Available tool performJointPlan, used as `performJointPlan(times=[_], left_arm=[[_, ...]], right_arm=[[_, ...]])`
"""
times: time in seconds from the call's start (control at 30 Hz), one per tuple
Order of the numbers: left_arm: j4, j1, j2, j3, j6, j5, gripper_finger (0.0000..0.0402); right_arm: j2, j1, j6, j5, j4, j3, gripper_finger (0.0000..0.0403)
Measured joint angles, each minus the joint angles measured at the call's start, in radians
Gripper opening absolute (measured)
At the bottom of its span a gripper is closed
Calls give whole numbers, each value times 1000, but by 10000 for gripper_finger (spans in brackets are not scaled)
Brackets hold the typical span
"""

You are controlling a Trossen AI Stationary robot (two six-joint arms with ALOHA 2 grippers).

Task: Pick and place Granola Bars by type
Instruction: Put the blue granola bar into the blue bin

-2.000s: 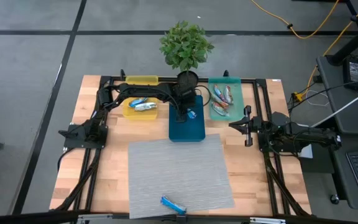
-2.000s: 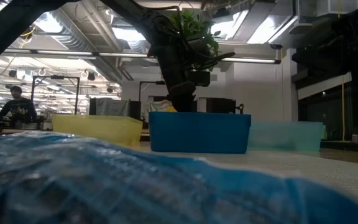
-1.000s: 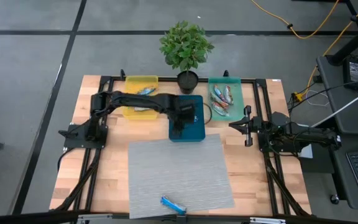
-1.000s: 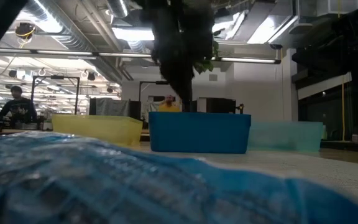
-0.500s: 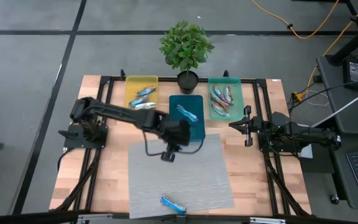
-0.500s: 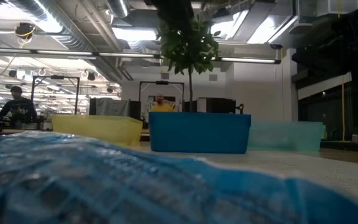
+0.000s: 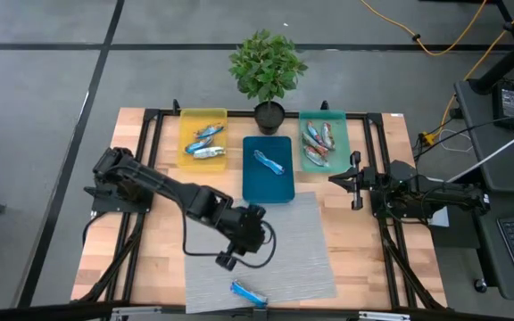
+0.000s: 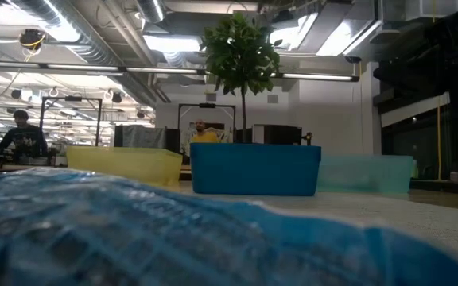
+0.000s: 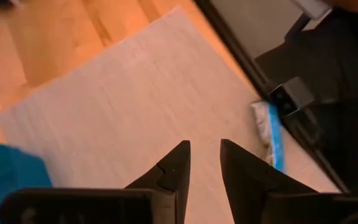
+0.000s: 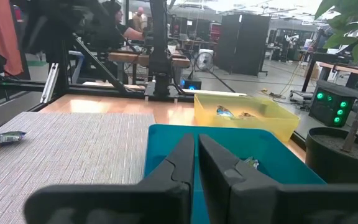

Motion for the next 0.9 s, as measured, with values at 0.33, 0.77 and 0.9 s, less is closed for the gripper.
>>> performJointPlan(times=[0.33,0.77,0.9], left_arm=[[20,-126,0,0,-99,-163,87],[19,-230,40,0,-299,-287,208],[16,-250,99,0,-344,-280,251]], right_arm=[[0,0,0,0,0,0,24],[0,0,0,0,0,0,24],[0,0,0,0,0,0,24]])
